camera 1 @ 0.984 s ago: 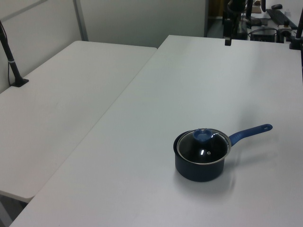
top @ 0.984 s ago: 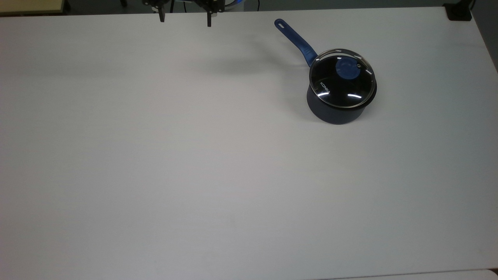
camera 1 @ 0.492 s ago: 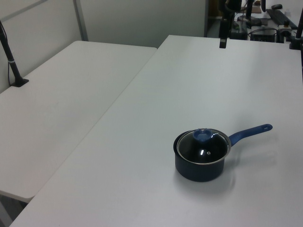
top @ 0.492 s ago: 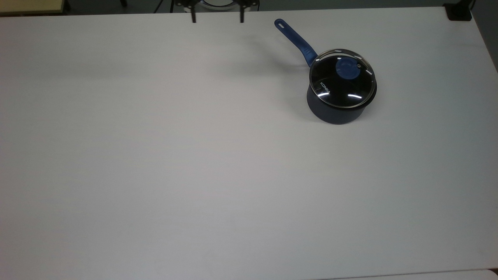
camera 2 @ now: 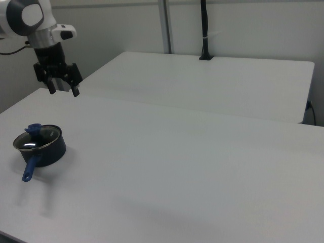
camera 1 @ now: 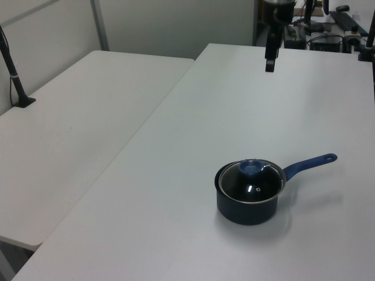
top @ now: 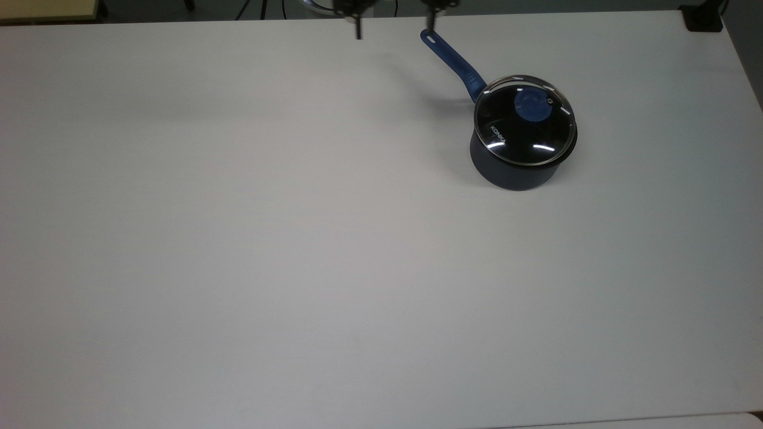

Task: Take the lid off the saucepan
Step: 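Move the open gripper over the blue knob of the glass lid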

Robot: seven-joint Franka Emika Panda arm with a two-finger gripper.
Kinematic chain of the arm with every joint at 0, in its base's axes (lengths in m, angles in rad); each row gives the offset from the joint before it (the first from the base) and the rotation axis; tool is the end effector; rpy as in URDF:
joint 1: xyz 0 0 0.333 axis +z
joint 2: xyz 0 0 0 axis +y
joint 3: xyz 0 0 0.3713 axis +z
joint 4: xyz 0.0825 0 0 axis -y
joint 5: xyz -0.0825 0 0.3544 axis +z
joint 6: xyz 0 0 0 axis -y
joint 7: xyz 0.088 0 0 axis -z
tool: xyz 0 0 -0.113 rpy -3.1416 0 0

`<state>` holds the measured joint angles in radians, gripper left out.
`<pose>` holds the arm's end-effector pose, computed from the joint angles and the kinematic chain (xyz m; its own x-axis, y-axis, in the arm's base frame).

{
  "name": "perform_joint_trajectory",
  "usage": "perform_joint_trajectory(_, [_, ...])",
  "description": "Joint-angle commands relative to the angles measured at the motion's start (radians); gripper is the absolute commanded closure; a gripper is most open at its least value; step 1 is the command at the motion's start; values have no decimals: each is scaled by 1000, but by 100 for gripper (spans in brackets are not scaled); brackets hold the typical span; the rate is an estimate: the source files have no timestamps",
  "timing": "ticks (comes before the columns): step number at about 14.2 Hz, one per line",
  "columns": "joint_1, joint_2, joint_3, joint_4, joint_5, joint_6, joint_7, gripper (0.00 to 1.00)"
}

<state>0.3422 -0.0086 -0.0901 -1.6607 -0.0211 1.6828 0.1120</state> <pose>0.5145 0.1300 0.6482 0.9893 0.1418 0.0327 0.1414 -0.9898 0.0167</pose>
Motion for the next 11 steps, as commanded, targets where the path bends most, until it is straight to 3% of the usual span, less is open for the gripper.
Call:
perform_joint_trajectory(1, [75, 48, -10, 16, 13, 17, 60, 0])
perform_joint_trajectory(9, [237, 163, -8, 21, 49, 48, 90, 0])
perform_joint_trajectory(11, [265, 208, -8, 61, 72, 49, 90, 0])
